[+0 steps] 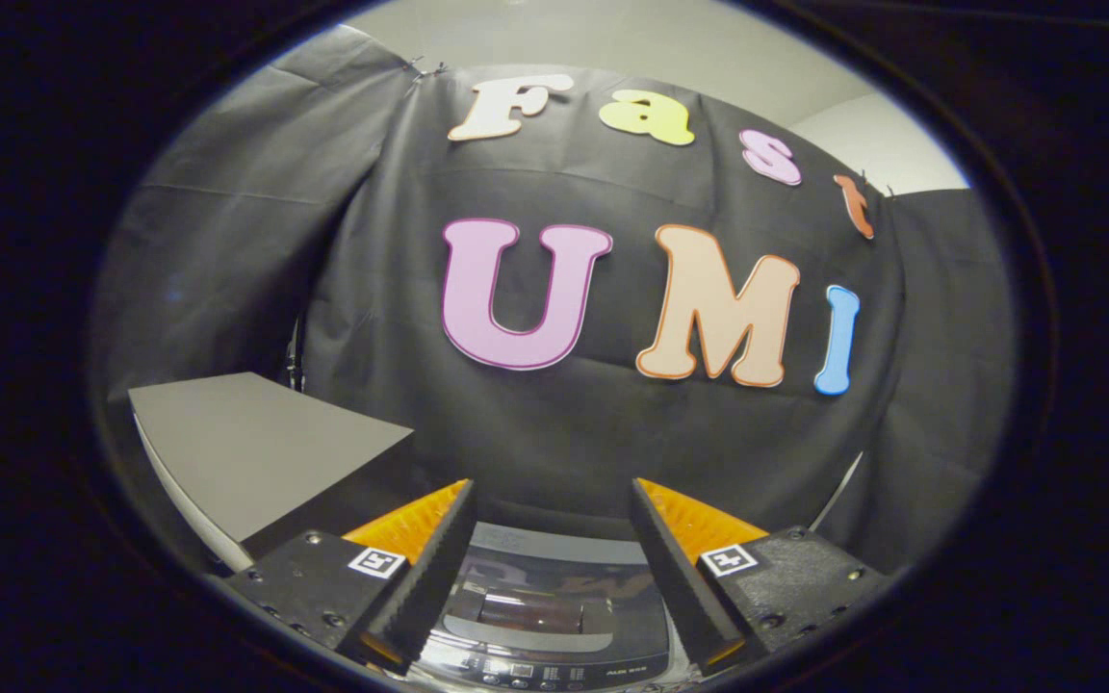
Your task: Put the clothes into the washing machine and then close the washing machine lid.
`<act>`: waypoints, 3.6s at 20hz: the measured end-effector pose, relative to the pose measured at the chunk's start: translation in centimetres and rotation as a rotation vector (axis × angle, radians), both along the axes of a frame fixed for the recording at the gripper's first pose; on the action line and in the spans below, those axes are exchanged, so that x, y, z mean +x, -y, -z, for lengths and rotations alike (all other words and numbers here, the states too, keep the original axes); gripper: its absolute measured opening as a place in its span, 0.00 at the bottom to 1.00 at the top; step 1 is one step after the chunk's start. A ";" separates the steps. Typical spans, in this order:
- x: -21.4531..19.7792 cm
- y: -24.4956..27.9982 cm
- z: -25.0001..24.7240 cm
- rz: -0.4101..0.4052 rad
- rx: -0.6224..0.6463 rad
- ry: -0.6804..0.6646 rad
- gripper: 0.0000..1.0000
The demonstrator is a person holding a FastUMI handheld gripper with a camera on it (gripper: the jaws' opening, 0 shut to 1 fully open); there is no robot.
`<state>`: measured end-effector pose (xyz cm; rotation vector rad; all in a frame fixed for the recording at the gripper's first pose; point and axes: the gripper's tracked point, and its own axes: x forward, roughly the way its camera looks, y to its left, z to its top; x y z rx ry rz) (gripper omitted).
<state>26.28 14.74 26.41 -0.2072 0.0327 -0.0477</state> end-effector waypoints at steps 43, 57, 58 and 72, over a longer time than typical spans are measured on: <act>-21.9 15.1 10.1 -0.015 0.213 0.251 0.97; -24.4 15.7 19.4 -0.031 0.209 0.167 0.97; -24.6 15.7 19.8 -0.032 0.205 0.160 0.97; -26.4 15.3 24.1 -0.053 0.208 0.092 0.97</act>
